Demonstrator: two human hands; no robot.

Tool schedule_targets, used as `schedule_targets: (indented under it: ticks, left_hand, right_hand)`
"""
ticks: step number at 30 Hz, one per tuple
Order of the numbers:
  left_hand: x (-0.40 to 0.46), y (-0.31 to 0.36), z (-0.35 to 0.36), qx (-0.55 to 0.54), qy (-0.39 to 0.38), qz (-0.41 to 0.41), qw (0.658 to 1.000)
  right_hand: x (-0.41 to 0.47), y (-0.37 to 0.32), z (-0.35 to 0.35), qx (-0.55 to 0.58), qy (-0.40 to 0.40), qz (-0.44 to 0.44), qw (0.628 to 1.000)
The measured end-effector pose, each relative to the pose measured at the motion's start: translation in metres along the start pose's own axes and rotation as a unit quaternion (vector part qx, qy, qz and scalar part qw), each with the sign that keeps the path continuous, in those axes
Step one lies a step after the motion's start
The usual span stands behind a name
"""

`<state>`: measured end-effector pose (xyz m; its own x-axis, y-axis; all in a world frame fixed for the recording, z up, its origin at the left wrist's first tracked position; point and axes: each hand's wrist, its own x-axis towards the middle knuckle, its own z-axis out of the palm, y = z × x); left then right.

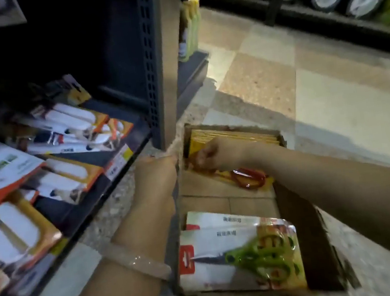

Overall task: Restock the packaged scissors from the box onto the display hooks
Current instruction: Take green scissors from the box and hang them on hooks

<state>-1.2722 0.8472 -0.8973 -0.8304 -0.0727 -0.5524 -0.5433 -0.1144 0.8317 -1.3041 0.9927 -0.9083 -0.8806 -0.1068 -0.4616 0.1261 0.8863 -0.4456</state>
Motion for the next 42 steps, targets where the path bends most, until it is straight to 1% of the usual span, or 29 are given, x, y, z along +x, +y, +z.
schedule_targets:
  ticks: [2,4,6,9,11,13,14,18,21,24,26,28,29,30,33,34,36,39,40,41,42]
  left_hand:
    - [0.002,-0.018,0.003,-0.018,-0.014,-0.022,0.999]
    - [0.006,-0.035,0.003,0.000,-0.007,-0.038,0.999]
    - [0.007,-0.046,0.004,0.027,-0.003,-0.044,0.999]
    - [0.006,-0.055,0.004,0.034,0.007,-0.042,0.999]
    - [0.006,-0.058,0.004,0.031,0.004,-0.049,0.998]
    - [0.004,-0.063,0.005,0.043,0.000,-0.058,0.997]
    - [0.003,-0.065,0.005,0.049,0.000,-0.059,0.997]
    - [0.002,-0.071,0.004,0.047,-0.025,-0.058,0.997]
    - [0.004,-0.076,0.003,0.062,-0.048,-0.066,0.995]
    - [-0.003,-0.078,0.003,0.048,-0.036,-0.054,0.997]
    - [-0.004,-0.079,0.003,0.038,-0.003,-0.027,0.999]
    - [-0.003,-0.080,0.004,0.020,0.045,0.020,0.999]
    - [-0.002,-0.081,0.005,0.011,0.052,0.031,0.998]
    - [-0.002,-0.082,0.007,0.004,0.041,0.028,0.999]
    - [-0.011,-0.082,0.020,-0.015,-0.073,-0.026,0.997]
    - [-0.014,-0.082,0.025,-0.035,-0.089,-0.037,0.995]
    - [-0.016,-0.081,0.031,-0.097,-0.060,-0.033,0.993]
    - [-0.009,-0.080,0.023,-0.117,0.005,-0.017,0.993]
    - [-0.007,-0.080,0.016,-0.117,0.014,-0.016,0.993]
    - [-0.003,-0.082,0.009,-0.120,0.017,-0.014,0.992]
    - [0.000,-0.082,0.001,-0.124,0.020,-0.015,0.992]
  right_hand:
    - [-0.010,0.021,0.017,0.002,-0.064,0.046,0.997]
    - [-0.013,0.038,0.036,-0.047,-0.102,0.069,0.991]
    - [-0.015,0.051,0.051,-0.092,-0.127,0.071,0.985]
    - [-0.019,0.058,0.068,-0.105,-0.175,0.076,0.976]
    - [-0.016,0.063,0.080,-0.162,-0.183,0.073,0.967]
    - [-0.015,0.068,0.088,-0.225,-0.168,0.068,0.957]
    - [-0.015,0.069,0.091,-0.226,-0.160,0.070,0.958]
    - [-0.014,0.079,0.097,-0.178,-0.135,0.052,0.973]
    - [-0.013,0.088,0.089,-0.123,-0.166,0.044,0.977]
    - [-0.015,0.106,0.061,0.050,-0.194,0.080,0.976]
    - [-0.023,0.118,0.036,0.144,-0.174,0.097,0.969]
    - [-0.030,0.125,0.013,0.254,-0.128,0.097,0.954]
    - [-0.033,0.125,0.004,0.304,-0.108,0.090,0.942]
    - [-0.034,0.125,-0.002,0.342,-0.093,0.080,0.932]
    - [-0.035,0.114,-0.007,0.443,-0.077,0.044,0.892]
    - [-0.034,0.106,-0.005,0.472,-0.076,0.031,0.878]
    - [-0.030,0.088,0.005,0.508,-0.065,0.019,0.859]
    - [-0.022,0.076,0.022,0.558,-0.040,0.033,0.828]
    - [-0.020,0.077,0.029,0.548,-0.036,0.049,0.834]
    - [-0.018,0.081,0.037,0.484,-0.032,0.069,0.872]
    - [-0.018,0.087,0.047,0.345,-0.039,0.094,0.933]
